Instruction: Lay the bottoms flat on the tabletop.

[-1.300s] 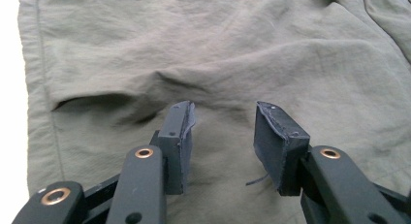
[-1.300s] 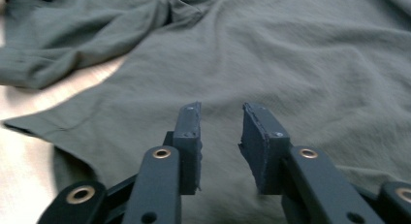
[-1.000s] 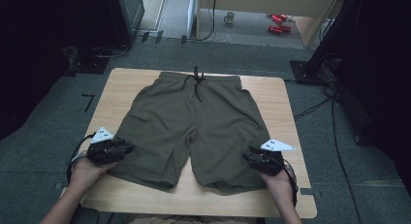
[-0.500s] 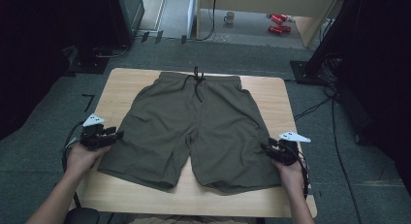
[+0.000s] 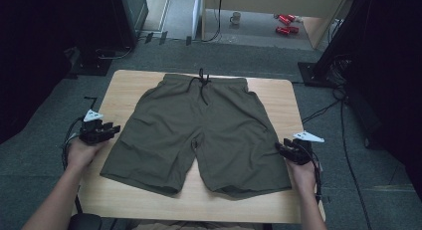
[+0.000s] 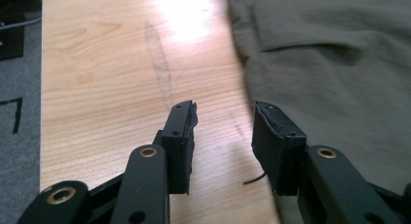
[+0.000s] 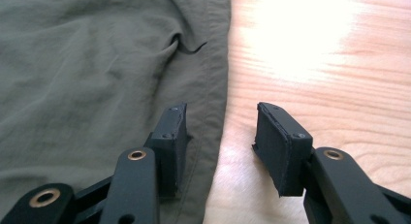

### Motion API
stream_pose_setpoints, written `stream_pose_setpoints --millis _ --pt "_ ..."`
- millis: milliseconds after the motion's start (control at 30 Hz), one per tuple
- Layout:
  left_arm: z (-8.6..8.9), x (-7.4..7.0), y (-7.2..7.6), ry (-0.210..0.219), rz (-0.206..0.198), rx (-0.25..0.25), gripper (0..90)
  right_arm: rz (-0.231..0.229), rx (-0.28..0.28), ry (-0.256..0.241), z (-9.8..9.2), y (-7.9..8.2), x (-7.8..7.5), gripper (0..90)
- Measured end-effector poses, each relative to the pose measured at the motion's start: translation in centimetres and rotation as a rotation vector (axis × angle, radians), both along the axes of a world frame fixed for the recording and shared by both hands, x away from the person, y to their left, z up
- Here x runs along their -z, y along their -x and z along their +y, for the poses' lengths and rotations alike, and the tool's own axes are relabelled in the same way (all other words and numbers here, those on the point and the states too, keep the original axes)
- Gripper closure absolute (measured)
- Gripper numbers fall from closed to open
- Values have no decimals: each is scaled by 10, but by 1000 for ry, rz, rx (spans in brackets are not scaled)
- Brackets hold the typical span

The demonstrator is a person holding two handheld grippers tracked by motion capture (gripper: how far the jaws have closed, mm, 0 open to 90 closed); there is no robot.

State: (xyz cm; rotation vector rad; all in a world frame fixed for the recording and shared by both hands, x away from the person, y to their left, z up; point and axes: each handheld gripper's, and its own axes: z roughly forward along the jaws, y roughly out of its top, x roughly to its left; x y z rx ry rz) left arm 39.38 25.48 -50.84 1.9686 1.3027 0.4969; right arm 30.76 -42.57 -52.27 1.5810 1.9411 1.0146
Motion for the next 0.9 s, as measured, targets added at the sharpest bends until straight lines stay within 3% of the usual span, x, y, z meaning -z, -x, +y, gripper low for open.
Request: stream_pose_setpoints --millis 233,300,467,700,900 --pt "0 7 0 12 -37 -8 526 -7 8 59 2 -4 1 468" --pt "-2 7 1 -8 -39 -9 511 -8 9 75 5 -4 1 429" --pt "-9 7 3 -47 -44 -9 430 2 16 75 6 -3 1 339" --pt "-11 7 7 -49 -43 -33 395 14 35 81 7 -4 2 254" --pt "-12 8 8 -49 -42 -39 386 16 39 81 6 -4 2 242"
